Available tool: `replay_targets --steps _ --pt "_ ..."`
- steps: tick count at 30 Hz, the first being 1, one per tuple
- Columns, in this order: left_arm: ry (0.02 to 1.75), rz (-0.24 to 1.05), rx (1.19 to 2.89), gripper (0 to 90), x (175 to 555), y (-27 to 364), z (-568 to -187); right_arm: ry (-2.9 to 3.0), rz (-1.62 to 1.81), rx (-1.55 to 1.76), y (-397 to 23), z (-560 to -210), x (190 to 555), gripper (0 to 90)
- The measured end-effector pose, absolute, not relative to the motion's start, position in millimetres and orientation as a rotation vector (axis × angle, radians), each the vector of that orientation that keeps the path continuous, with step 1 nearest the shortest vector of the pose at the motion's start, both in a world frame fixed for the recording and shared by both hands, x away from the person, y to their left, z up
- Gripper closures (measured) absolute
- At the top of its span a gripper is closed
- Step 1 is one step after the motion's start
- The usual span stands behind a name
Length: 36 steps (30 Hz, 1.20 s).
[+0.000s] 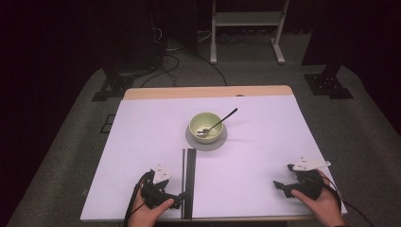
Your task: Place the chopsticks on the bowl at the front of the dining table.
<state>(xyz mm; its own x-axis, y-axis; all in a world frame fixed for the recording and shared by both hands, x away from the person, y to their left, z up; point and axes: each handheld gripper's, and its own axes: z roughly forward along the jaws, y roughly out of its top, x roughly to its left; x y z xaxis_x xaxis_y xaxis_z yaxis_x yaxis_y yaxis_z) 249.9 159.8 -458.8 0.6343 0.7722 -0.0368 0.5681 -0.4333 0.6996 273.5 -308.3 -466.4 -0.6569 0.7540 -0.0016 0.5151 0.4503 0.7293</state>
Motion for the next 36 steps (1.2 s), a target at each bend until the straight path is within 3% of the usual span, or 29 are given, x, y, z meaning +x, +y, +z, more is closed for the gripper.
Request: replay_targets --steps 36 --pt "1.079 0.454 2.18 0.0 251 173 -457 2.379 1.03 1.082 -308 -466 273 12.2"
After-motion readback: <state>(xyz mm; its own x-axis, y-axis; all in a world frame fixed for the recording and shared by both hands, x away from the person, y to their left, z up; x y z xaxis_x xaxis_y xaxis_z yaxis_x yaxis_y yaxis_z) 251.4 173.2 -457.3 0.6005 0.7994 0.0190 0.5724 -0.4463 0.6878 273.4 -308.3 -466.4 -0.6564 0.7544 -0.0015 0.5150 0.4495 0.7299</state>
